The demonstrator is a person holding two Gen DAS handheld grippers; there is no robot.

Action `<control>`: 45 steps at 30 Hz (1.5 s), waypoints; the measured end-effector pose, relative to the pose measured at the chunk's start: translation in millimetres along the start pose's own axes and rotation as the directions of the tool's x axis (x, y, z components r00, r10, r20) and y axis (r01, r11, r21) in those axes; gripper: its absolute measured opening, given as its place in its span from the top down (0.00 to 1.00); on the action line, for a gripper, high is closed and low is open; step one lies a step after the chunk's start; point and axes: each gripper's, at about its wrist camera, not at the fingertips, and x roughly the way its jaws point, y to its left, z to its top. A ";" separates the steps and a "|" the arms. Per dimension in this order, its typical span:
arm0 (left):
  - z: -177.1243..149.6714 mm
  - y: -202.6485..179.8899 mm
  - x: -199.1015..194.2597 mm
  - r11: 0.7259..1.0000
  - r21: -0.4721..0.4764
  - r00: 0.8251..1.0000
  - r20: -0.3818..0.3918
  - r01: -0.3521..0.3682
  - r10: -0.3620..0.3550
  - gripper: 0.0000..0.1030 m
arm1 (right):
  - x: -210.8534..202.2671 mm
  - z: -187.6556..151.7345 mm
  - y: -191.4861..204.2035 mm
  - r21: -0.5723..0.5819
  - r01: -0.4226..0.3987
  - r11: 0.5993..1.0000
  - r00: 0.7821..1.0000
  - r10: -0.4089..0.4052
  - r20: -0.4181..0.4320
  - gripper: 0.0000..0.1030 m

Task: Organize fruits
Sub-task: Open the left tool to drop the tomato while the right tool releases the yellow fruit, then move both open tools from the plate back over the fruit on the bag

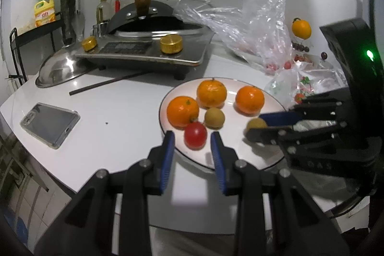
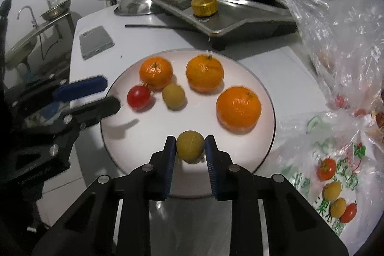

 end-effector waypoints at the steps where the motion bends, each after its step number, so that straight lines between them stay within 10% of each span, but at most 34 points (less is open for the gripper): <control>1: 0.1 0.7 -0.5 1.000 -0.001 1.000 0.001 0.000 0.000 0.69 | 1.1 3.9 0.3 -0.001 0.004 1.000 1.000 -0.004 0.011 0.74; 45: 9.7 -90.6 -23.9 0.995 0.087 0.998 0.023 0.049 -0.051 0.56 | -77.2 -33.8 -48.6 0.115 0.084 0.990 0.985 -0.100 0.139 0.71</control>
